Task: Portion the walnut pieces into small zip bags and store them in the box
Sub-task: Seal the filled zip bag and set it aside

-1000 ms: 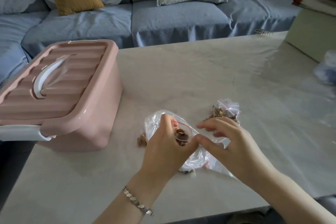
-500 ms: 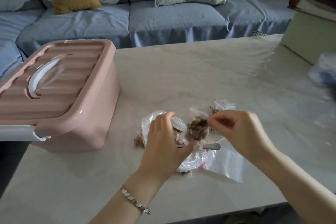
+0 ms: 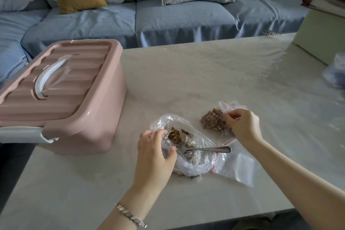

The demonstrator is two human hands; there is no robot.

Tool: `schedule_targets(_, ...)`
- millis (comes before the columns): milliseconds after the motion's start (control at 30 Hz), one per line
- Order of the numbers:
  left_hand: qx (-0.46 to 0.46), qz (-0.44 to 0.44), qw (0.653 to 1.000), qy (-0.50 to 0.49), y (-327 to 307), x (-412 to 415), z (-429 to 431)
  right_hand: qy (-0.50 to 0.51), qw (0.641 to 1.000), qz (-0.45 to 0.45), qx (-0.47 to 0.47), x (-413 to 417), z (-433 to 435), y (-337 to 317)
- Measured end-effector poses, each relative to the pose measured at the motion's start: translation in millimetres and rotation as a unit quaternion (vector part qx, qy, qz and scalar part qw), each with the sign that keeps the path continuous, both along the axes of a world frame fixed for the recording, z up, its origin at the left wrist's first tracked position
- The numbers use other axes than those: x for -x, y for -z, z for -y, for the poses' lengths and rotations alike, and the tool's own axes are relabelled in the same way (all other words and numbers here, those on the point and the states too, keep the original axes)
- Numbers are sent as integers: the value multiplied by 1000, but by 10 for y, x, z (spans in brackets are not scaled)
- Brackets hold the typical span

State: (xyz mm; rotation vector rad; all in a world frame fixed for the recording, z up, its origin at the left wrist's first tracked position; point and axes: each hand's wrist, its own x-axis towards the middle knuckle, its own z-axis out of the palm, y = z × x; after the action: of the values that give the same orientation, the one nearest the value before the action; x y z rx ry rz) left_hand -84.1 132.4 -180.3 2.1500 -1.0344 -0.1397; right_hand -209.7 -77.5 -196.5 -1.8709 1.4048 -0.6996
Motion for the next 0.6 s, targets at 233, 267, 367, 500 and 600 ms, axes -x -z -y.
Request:
schedule_targets(233, 25, -82, 995, -48, -22, 7, 18, -5, 998, 0, 60, 369, -80, -109)
schedule_targets(267, 25, -86, 994, -57, -41, 9, 30, -2, 998, -17, 64, 455, -112, -89)
schedule_targets(367, 16, -40, 997, -70, -65, -9, 82, -62, 985, -162, 6, 694, -214, 11)
schedule_targets(500, 2, -6, 998, -66, -71, -22, 148, -142, 939, -306, -70, 819, -302, 187)
schedule_targets(600, -11, -3, 999, -53, -54, -16, 144, -100, 958, -240, -117, 806, -269, 181)
